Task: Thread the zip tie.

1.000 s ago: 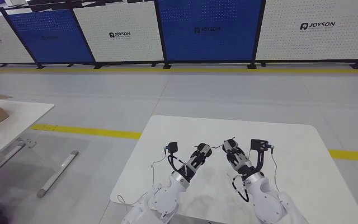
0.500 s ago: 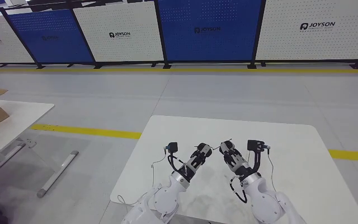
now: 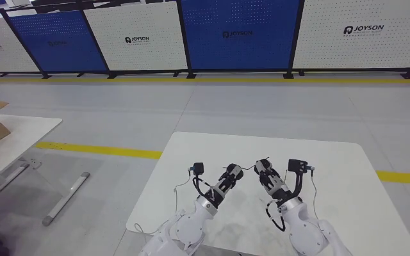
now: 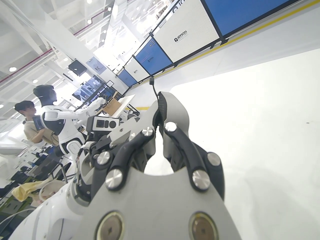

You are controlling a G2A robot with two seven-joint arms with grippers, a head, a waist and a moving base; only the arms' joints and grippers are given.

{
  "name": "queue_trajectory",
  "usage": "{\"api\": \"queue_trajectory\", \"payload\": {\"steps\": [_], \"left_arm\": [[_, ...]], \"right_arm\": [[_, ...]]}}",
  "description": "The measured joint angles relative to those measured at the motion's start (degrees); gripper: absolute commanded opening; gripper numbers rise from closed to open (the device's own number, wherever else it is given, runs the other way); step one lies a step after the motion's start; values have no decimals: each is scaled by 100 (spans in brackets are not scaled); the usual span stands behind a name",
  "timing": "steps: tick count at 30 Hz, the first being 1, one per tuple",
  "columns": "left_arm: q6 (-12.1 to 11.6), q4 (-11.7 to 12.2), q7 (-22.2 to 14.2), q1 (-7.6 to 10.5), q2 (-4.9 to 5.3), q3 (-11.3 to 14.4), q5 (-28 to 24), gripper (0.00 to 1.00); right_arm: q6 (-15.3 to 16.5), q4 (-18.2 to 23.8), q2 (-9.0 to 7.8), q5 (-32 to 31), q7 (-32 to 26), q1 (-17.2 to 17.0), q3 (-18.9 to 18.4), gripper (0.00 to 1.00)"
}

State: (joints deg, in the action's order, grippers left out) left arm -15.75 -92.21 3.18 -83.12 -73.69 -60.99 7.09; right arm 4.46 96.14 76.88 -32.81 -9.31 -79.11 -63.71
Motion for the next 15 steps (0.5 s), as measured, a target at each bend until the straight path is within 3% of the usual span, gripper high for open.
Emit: {"api": "queue_trajectory", "payload": {"steps": [9,10,12,15], "left_arm": [[-7,-20,-49,-28,7,-67,-34,0],[-2,-23,-43,-31,7,-68,-22,0],[6,-23,-30,-38,6,-71,-6,0],[16,11,-27,-35,2,-73,-33,0]], "right_arm": [[-42,32,2,-16,-64,-15,-7,0],[-46,36,2,-16,-72,-15,-9,2],[-58,43,3,-16,-89,-16,-13,22],[-77,52,4,-10,-92,-20,-23,28]]}}
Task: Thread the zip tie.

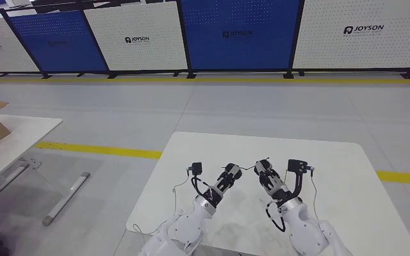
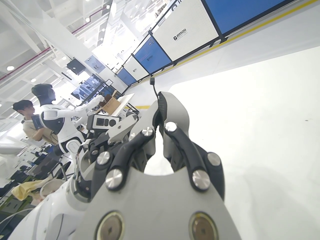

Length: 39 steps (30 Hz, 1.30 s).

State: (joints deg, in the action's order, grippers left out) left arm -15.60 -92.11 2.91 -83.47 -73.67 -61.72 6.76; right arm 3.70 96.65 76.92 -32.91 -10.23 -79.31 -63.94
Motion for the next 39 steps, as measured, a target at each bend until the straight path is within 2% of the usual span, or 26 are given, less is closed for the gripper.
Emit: {"api": "queue_trajectory", "payload": {"steps": [9,11,15,17,20,21,22,25,28,33,39], "left_arm": [[36,63,33,25,-18,36,16,0],[46,76,52,33,-24,53,35,0],[110,105,107,59,-37,78,56,0],[141,117,131,72,-44,92,70,0],[186,121,171,82,-54,111,88,0],[200,120,184,82,-57,116,90,0],[212,119,193,83,-59,120,92,0],[225,105,206,73,-65,135,101,0],[229,55,198,37,-66,144,124,0],[245,-47,185,5,-70,157,137,0],[195,-57,110,-15,-71,166,139,0]], "right_arm": [[18,9,-5,-3,14,-50,-54,27],[33,10,-9,-10,16,-69,-69,29],[71,7,-18,-88,-19,-101,-80,41],[108,13,-25,-137,-54,-117,-79,42],[143,22,-33,-198,-88,-144,-85,38],[147,24,-35,-213,-91,-152,-87,34],[147,24,-37,-225,-95,-160,-90,22],[145,4,-43,-255,-124,-169,-104,9],[148,-12,-48,-275,-181,-158,-114,0],[174,-8,-53,-274,-231,-149,-127,0],[194,0,-56,-274,-227,-151,-134,0]]}}
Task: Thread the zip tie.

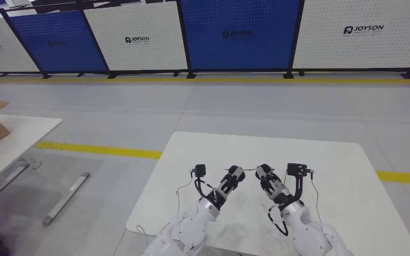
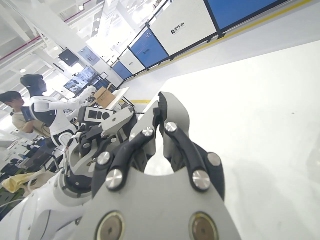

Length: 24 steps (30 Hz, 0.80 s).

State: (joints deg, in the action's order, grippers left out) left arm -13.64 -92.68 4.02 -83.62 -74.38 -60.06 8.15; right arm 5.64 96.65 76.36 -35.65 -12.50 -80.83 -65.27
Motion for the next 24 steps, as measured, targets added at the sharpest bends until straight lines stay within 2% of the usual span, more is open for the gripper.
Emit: {"api": "queue_trajectory", "payload": {"steps": [10,11,14,15,16,17,19,20,24], "left_arm": [[-32,-19,-9,-19,6,-22,120,0],[-27,-15,-9,-19,5,-15,144,27],[-18,-10,-19,-15,4,-4,195,50],[-19,-10,-16,-13,4,-4,215,68],[-23,-9,-2,-13,4,-6,240,80],[-27,-9,20,-13,4,-8,283,83],[-26,-8,50,-16,7,-15,376,69],[-20,-8,70,-22,10,-18,451,49],[-15,2,82,-42,12,-19,514,39]], "right_arm": [[3,14,-5,-33,-2,-19,6,0],[2,18,-6,-42,-2,-25,6,0],[-4,29,-8,-55,-3,-36,6,0],[-6,32,-8,-57,-3,-39,7,0],[-8,35,-8,-62,-2,-42,9,0],[-11,39,-8,-70,0,-45,13,0],[-15,43,-9,-86,3,-48,22,0],[-19,44,-9,-97,5,-48,27,0],[-33,56,-7,-139,15,-45,53,0]]}}
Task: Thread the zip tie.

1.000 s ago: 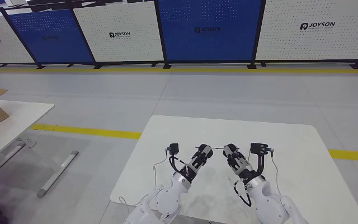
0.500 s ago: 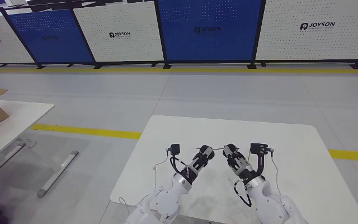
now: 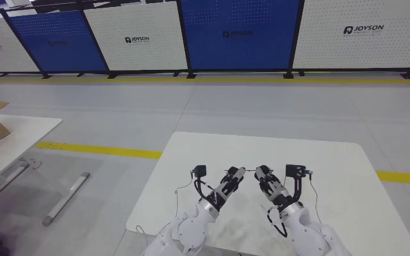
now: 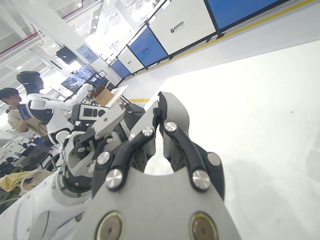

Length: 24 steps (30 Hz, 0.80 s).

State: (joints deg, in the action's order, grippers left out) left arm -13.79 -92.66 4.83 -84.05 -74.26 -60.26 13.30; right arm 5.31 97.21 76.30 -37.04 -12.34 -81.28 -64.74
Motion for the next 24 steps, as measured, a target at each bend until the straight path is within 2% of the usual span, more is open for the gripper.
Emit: {"api": "queue_trajectory", "payload": {"steps": [2,6,9,11,24], "left_arm": [[7,17,-19,8,0,0,8,33],[19,38,-41,28,-3,3,19,2],[27,56,-48,45,-5,3,24,5],[35,73,-48,61,-9,4,7,0],[10,143,-193,139,-33,57,-185,0]], "right_arm": [[-8,11,1,-16,7,1,12,0],[-18,21,2,-32,20,4,20,0],[-19,22,3,-43,30,4,23,0],[-17,23,3,-44,30,3,24,0],[34,-16,0,-31,-47,31,38,0]]}}
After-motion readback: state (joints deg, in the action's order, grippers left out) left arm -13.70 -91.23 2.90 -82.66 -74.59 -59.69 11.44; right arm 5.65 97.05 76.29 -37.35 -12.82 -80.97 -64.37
